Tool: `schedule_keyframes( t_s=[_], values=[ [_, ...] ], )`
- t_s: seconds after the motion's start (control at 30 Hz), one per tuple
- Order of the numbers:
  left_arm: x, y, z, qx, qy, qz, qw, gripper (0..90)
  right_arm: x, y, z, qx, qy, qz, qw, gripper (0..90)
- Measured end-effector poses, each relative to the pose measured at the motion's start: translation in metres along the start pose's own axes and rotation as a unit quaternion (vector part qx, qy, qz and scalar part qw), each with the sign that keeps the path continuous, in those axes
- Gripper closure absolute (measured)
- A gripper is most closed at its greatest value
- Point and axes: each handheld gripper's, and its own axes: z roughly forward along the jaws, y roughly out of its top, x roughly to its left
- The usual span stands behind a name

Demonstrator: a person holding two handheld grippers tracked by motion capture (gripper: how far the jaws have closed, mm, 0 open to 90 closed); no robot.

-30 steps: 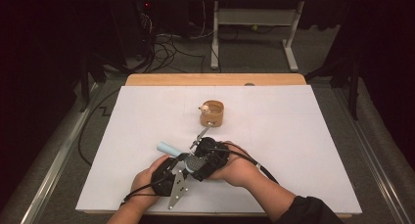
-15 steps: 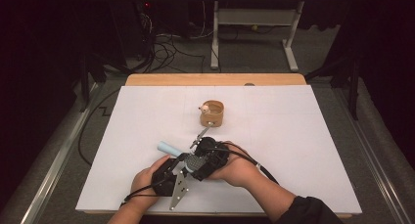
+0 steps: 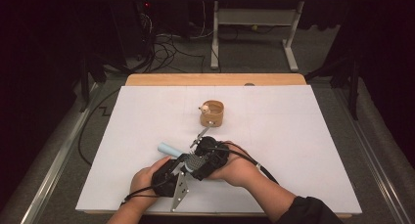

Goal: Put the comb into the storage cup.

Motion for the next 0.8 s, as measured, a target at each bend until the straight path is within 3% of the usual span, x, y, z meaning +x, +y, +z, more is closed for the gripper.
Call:
schedule_keyframes(
  t_s=[0.33,0.8],
  values=[
    [0.000,0.002,-0.002,-0.003,0.017,0.011,0.9998,67.1,0.000,0.000,-0.006,-0.011,0.005,0.003,0.9999,20.0],
    [0.000,0.002,-0.001,-0.001,0.017,0.019,0.9997,75.7,-0.001,0.001,-0.013,-0.023,0.007,0.003,0.9997,19.4]
  ],
)
